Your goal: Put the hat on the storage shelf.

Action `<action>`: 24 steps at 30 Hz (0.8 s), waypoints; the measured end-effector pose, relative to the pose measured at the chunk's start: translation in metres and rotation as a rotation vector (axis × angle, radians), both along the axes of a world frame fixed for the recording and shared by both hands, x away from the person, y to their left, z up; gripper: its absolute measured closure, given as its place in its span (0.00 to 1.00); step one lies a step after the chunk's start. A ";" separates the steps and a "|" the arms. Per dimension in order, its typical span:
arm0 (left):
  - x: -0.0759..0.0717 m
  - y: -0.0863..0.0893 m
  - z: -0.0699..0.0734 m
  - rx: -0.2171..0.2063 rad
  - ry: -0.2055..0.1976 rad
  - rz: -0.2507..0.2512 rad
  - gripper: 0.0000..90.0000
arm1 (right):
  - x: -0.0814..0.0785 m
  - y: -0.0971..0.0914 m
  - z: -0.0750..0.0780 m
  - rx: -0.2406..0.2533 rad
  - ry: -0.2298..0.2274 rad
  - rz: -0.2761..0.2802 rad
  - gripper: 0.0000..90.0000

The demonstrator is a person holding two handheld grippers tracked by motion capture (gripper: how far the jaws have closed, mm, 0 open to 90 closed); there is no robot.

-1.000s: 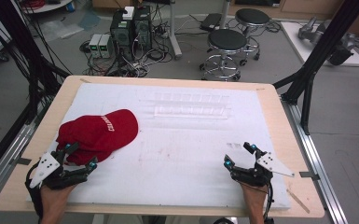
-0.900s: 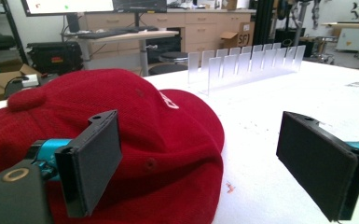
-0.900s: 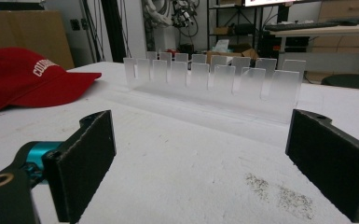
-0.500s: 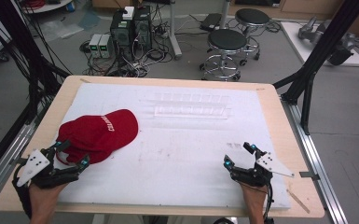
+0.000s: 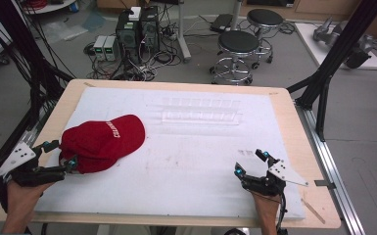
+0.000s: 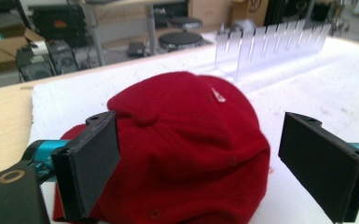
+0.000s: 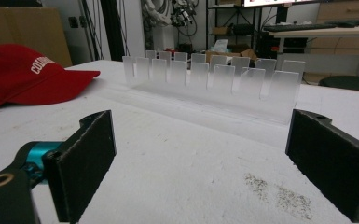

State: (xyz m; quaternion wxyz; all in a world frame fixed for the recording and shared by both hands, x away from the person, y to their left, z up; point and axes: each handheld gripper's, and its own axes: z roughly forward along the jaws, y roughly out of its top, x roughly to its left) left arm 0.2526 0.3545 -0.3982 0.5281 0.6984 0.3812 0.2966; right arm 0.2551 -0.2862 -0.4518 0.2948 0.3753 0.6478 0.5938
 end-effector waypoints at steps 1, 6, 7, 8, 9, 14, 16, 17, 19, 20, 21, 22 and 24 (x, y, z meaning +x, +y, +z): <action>0.005 0.004 0.002 0.003 0.022 -0.012 0.14 | 0.000 0.000 0.000 0.001 0.002 0.000 0.08; 0.019 0.011 0.004 0.008 0.096 -0.040 0.14 | 0.000 0.000 0.000 0.001 0.003 0.000 0.08; 0.022 0.012 0.004 0.016 0.104 -0.038 0.14 | 0.000 0.000 0.000 0.001 0.002 0.000 0.08; 0.022 0.012 0.004 0.016 0.104 -0.038 0.14 | 0.000 0.000 0.000 0.001 0.002 0.000 0.08; 0.026 0.014 0.002 0.029 0.121 -0.032 0.14 | 0.000 0.000 0.000 0.001 0.002 0.000 0.08; 0.032 0.020 -0.006 0.012 0.150 -0.006 0.15 | 0.000 0.000 0.000 -0.003 -0.002 -0.001 0.08; 0.033 0.021 -0.007 0.019 0.159 -0.005 0.15 | 0.000 0.000 0.000 0.000 0.001 0.001 0.08; 0.035 0.021 -0.010 0.020 0.175 -0.006 0.15 | 0.000 0.000 0.000 -0.001 -0.002 0.000 0.08; 0.037 0.020 -0.011 0.030 0.193 -0.019 0.15 | 0.000 0.000 0.000 -0.003 -0.002 -0.001 0.08; 0.038 0.019 -0.012 0.037 0.201 -0.022 0.15 | 0.000 0.000 0.000 -0.003 -0.003 -0.001 0.08; 0.040 0.018 -0.013 0.045 0.208 -0.023 0.15 | 0.000 0.000 0.000 -0.003 -0.002 -0.001 0.08; 0.041 0.017 -0.014 0.050 0.214 -0.023 0.15 | 0.000 0.000 0.000 -0.002 -0.002 -0.002 0.08; 0.043 0.016 -0.016 0.066 0.228 -0.025 0.16 | 0.000 0.000 0.000 -0.002 -0.002 -0.001 0.08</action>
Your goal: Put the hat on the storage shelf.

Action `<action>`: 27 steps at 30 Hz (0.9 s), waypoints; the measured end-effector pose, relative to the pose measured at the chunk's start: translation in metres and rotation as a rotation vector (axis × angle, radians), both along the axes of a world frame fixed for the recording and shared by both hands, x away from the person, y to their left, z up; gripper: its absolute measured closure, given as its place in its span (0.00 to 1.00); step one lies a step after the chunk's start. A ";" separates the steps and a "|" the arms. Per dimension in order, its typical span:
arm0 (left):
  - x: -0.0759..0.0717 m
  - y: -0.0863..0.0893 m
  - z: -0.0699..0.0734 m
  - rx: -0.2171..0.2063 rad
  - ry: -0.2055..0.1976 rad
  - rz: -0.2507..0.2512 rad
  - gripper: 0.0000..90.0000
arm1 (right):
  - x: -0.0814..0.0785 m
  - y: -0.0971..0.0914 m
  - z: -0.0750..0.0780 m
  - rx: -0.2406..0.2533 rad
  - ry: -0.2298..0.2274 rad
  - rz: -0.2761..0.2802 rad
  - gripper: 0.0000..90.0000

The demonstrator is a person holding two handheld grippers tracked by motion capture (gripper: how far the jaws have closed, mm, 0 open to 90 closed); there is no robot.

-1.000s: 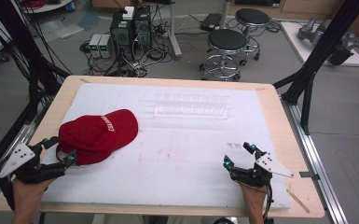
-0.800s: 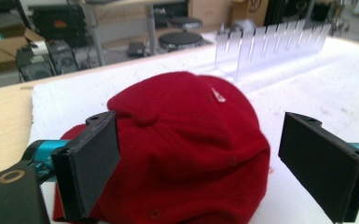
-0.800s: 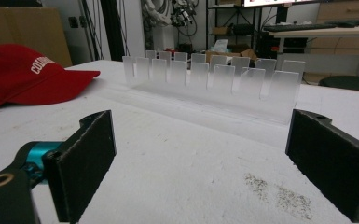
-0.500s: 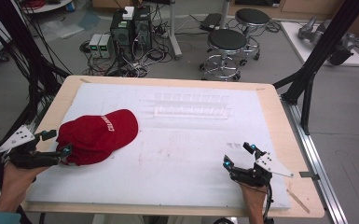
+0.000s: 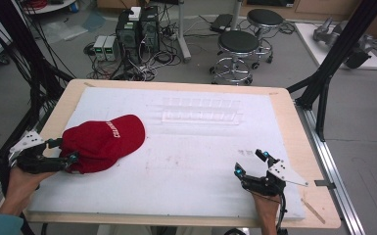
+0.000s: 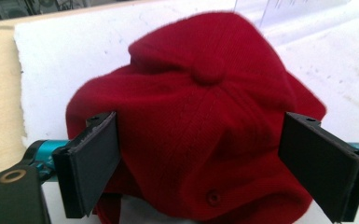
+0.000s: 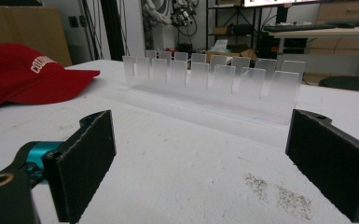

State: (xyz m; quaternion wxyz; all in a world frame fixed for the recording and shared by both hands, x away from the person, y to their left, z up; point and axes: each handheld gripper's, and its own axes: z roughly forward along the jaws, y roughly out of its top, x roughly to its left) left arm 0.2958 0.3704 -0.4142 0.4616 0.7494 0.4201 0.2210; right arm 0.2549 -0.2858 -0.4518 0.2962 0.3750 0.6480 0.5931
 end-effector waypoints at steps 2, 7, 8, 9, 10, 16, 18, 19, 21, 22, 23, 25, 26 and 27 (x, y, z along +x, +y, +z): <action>0.001 -0.001 -0.001 0.005 0.006 0.000 0.17 | 0.000 0.000 0.000 -0.001 -0.001 0.000 0.08; 0.004 -0.002 -0.004 -0.008 0.044 -0.015 0.31 | 0.000 0.000 0.000 -0.003 -0.003 0.002 0.08; 0.005 -0.002 -0.004 -0.023 0.055 -0.024 0.40 | 0.000 0.000 0.000 -0.004 -0.003 0.004 0.08; 0.005 -0.002 -0.005 -0.028 0.053 -0.015 0.46 | 0.000 0.000 0.000 -0.003 -0.002 0.004 0.08; 0.005 -0.002 -0.005 -0.027 0.052 -0.007 0.47 | 0.000 0.000 0.000 -0.004 -0.003 0.004 0.08; 0.005 -0.005 -0.006 -0.026 0.058 -0.017 0.74 | 0.000 0.000 0.000 -0.003 -0.002 0.006 0.08; 0.005 -0.006 -0.006 -0.032 0.060 -0.018 0.82 | 0.001 0.000 0.000 -0.005 -0.004 0.005 0.08; 0.005 -0.007 -0.006 -0.033 0.062 -0.018 0.87 | 0.000 0.000 0.000 -0.003 -0.002 0.006 0.08; 0.005 -0.007 -0.006 -0.045 0.062 -0.016 0.93 | 0.000 0.000 0.000 -0.001 0.006 0.006 0.08; 0.005 -0.007 -0.006 -0.049 0.059 -0.016 0.95 | 0.000 0.000 0.000 -0.003 0.005 0.006 0.08; 0.005 -0.007 -0.006 -0.049 0.059 -0.016 0.96 | 0.000 0.001 0.000 -0.004 0.003 0.004 0.08; 0.004 -0.007 -0.006 -0.053 0.054 -0.012 0.96 | 0.000 0.001 0.000 -0.008 -0.002 0.005 0.08; 0.004 -0.007 -0.005 -0.055 0.042 -0.015 0.97 | 0.000 0.001 0.000 -0.013 -0.002 0.005 0.08; 0.003 -0.007 -0.005 -0.061 0.038 -0.016 0.97 | 0.000 0.001 0.000 -0.015 -0.002 0.005 0.08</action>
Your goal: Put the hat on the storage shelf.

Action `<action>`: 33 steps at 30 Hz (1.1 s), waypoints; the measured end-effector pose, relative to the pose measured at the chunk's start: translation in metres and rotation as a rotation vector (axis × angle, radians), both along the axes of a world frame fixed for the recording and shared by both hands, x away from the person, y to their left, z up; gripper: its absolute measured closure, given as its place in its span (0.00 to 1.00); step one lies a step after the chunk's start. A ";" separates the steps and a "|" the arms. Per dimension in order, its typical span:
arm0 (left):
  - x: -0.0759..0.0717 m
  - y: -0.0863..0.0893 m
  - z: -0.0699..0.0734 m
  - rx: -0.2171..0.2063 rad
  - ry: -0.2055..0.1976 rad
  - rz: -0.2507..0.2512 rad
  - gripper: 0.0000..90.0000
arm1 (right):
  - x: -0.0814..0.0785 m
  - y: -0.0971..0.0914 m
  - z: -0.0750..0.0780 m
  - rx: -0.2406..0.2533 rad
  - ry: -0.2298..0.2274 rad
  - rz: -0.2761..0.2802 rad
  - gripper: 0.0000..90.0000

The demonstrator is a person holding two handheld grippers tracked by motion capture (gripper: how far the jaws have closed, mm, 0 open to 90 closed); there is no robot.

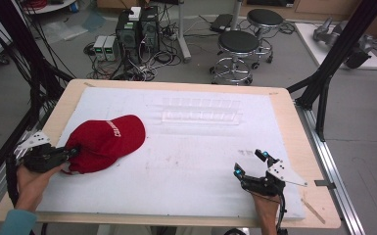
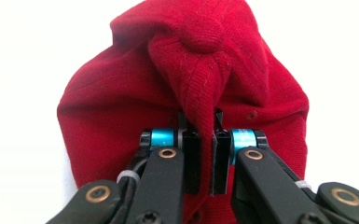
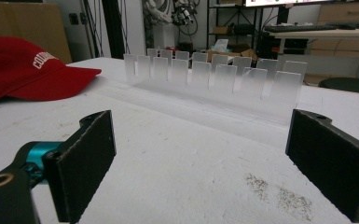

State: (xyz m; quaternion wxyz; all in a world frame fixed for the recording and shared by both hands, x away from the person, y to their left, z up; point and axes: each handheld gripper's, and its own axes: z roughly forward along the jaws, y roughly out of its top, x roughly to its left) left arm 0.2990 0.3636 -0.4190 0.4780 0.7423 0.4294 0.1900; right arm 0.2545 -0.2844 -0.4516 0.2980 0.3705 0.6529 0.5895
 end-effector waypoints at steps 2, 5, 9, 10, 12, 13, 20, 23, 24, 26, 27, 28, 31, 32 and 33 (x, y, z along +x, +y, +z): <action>0.000 0.000 0.001 -0.006 -0.006 -0.004 0.97 | 0.000 0.000 0.000 0.001 -0.001 0.000 0.08; -0.001 0.000 0.002 -0.016 -0.011 -0.005 0.97 | 0.000 -0.001 0.000 0.002 -0.001 -0.002 0.08; -0.003 0.000 0.007 -0.002 -0.036 -0.029 0.97 | 0.000 0.000 0.000 0.001 -0.002 -0.001 0.08; -0.003 0.000 0.007 -0.002 -0.036 -0.029 0.97 | 0.000 0.000 0.000 0.001 -0.002 -0.001 0.08; -0.003 -0.001 0.015 -0.007 -0.065 -0.059 0.97 | 0.000 -0.001 0.000 0.004 0.001 -0.001 0.08; -0.003 -0.001 0.015 -0.007 -0.065 -0.059 0.97 | 0.001 0.000 0.000 0.006 0.007 0.001 0.08; -0.004 -0.014 0.043 -0.012 -0.122 -0.132 0.97 | 0.001 -0.001 0.000 0.007 0.006 0.001 0.08; -0.005 -0.019 0.052 -0.028 -0.144 -0.154 0.97 | 0.002 -0.001 0.000 0.006 0.015 0.002 0.08; -0.005 -0.020 0.054 -0.039 -0.149 -0.164 0.97 | 0.002 -0.001 0.001 0.004 0.016 0.001 0.08; -0.006 -0.023 0.059 -0.055 -0.159 -0.179 0.97 | 0.003 -0.001 0.001 0.006 0.023 -0.002 0.08; -0.006 -0.023 0.059 -0.055 -0.159 -0.179 0.97 | 0.004 -0.001 0.001 0.004 0.025 -0.002 0.08; -0.006 -0.024 0.062 -0.051 -0.162 -0.189 0.97 | 0.004 -0.001 0.001 0.007 0.030 -0.003 0.08; -0.007 -0.031 0.070 -0.051 -0.169 -0.209 0.97 | 0.005 -0.001 0.001 0.007 0.044 -0.003 0.08; -0.007 -0.033 0.073 -0.053 -0.171 -0.215 0.97 | 0.005 0.000 0.002 0.007 0.048 -0.003 0.08; -0.008 -0.035 0.074 -0.049 -0.175 -0.223 0.97 | 0.005 0.000 0.002 0.004 0.038 -0.005 0.08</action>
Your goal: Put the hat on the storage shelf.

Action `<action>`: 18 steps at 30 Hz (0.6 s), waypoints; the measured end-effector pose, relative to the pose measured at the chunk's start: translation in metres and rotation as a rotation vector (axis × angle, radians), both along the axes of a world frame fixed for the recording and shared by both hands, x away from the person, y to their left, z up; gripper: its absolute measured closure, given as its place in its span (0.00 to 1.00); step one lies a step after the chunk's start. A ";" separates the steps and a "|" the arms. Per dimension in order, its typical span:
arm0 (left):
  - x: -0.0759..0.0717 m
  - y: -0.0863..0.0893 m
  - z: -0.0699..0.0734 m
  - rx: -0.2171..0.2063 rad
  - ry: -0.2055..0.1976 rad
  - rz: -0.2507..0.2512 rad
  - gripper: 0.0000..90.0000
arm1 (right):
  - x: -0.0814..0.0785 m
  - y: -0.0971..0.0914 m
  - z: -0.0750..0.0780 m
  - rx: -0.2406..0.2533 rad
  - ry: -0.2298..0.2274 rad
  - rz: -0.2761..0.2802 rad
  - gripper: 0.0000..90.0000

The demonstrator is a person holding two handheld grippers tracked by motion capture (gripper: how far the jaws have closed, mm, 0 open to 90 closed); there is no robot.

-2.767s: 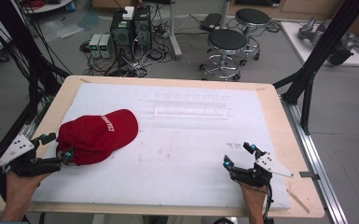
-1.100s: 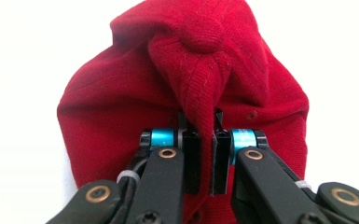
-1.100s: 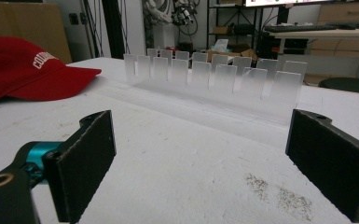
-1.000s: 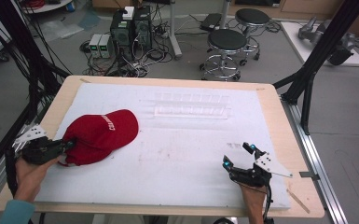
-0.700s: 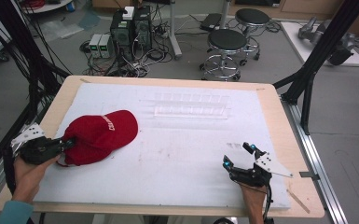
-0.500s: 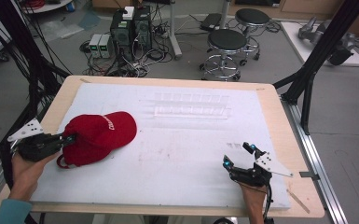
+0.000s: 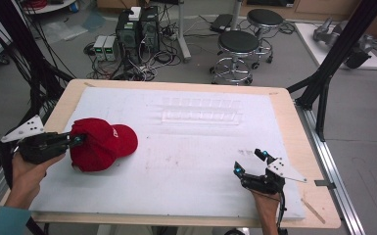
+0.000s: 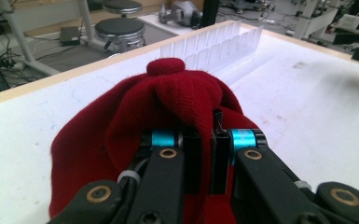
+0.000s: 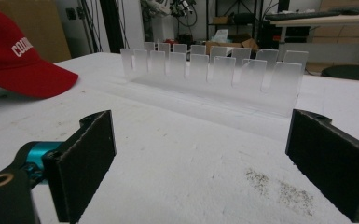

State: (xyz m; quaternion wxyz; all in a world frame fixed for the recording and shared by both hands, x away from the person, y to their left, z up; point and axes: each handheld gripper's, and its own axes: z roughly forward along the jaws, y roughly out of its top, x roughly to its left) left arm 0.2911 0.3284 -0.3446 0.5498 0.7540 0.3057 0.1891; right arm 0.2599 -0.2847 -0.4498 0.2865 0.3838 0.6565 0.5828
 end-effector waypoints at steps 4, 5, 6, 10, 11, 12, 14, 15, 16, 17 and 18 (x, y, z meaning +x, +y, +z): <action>-0.003 -0.014 0.007 0.004 -0.001 -0.027 0.97 | 0.000 0.003 0.004 0.023 -0.009 0.003 0.08; -0.003 -0.014 0.007 0.004 -0.001 -0.027 0.97 | 0.000 0.003 0.004 0.023 -0.009 0.003 0.08; -0.004 -0.021 0.010 -0.006 0.003 -0.045 0.97 | 0.002 0.005 0.009 0.016 -0.020 0.019 0.08; -0.005 -0.036 0.016 -0.013 0.001 -0.091 0.97 | 0.003 0.012 0.021 0.002 -0.035 0.057 0.08; -0.005 -0.036 0.016 -0.013 0.001 -0.091 0.97 | 0.003 0.014 0.024 -0.001 -0.035 0.068 0.08; -0.006 -0.043 0.020 -0.011 0.001 -0.118 0.97 | 0.004 0.017 0.027 -0.004 -0.047 0.080 0.08; -0.007 -0.047 0.022 -0.008 -0.003 -0.128 0.97 | 0.005 0.021 0.033 -0.011 -0.055 0.098 0.08; -0.009 -0.053 0.026 -0.017 -0.004 -0.153 0.97 | 0.006 0.024 0.036 -0.011 -0.060 0.107 0.08; -0.009 -0.056 0.028 -0.019 -0.007 -0.167 0.97 | 0.006 0.026 0.038 -0.009 -0.061 0.116 0.08; -0.009 -0.056 0.028 -0.019 -0.007 -0.167 0.97 | 0.006 0.026 0.038 -0.009 -0.061 0.116 0.08; -0.011 -0.062 0.033 -0.028 -0.010 -0.192 0.97 | 0.007 0.031 0.043 -0.013 -0.069 0.130 0.08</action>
